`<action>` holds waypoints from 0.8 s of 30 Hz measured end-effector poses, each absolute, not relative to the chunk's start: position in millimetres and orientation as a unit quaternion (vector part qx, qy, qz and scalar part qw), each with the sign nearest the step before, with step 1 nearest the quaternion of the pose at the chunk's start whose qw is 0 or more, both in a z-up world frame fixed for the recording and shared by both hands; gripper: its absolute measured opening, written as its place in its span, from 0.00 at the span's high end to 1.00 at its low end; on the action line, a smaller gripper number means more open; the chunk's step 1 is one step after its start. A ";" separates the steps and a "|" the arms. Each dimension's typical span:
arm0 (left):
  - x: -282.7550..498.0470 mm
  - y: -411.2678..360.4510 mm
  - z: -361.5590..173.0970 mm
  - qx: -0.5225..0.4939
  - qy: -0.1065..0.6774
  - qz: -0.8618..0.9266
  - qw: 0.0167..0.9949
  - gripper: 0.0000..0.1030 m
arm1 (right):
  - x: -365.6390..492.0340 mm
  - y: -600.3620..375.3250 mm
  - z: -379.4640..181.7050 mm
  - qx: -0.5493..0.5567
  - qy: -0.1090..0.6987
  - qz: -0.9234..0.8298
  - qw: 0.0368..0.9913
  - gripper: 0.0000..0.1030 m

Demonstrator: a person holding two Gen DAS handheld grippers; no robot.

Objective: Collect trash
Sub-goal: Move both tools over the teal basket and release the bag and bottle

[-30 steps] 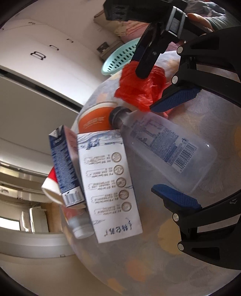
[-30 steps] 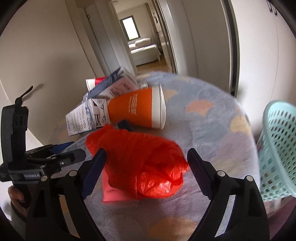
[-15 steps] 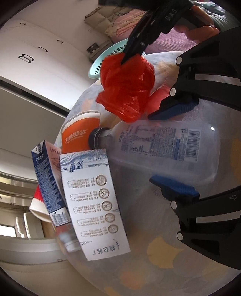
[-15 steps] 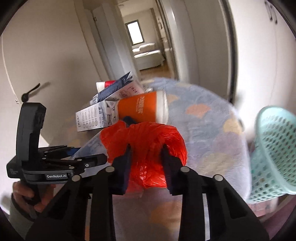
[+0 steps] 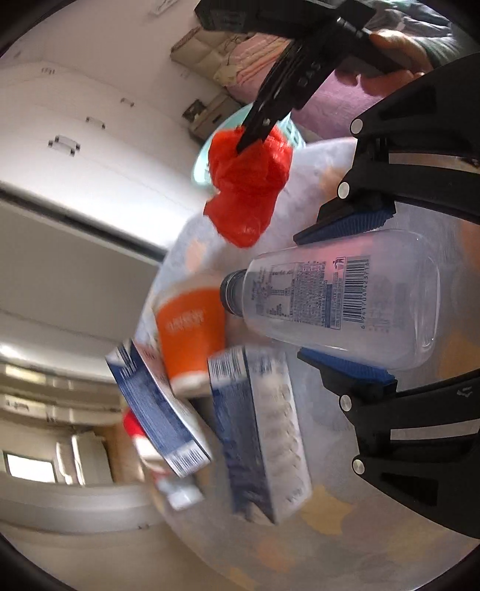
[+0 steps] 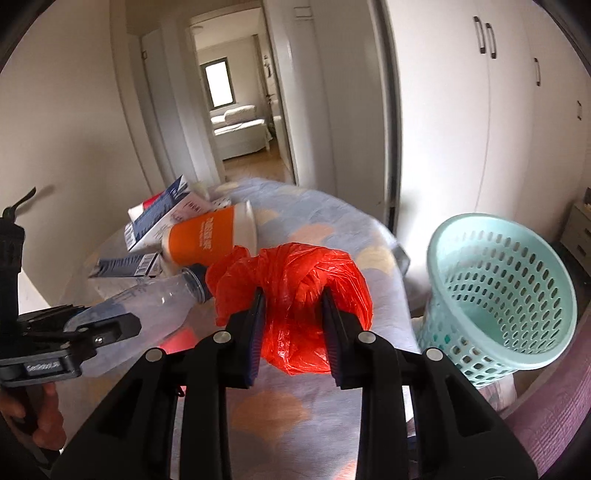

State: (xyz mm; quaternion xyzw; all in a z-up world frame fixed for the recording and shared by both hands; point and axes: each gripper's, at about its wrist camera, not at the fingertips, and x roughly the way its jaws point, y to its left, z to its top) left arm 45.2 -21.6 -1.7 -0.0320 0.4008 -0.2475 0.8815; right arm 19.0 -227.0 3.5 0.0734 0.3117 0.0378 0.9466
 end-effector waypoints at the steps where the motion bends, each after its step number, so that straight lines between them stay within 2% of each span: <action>1: 44.7 -24.2 0.4 -0.030 0.398 -0.256 0.880 0.48 | 17.5 -230.7 5.8 0.076 0.308 0.036 0.948 0.75; 16: 61.8 -126.1 36.0 0.013 0.357 -0.330 0.874 0.48 | -11.2 -312.9 38.3 0.116 0.231 -0.041 0.965 0.75; 24: 95.5 -205.5 33.2 0.003 0.378 -0.380 0.844 0.48 | -22.3 -388.6 42.0 0.169 0.198 -0.140 0.955 0.75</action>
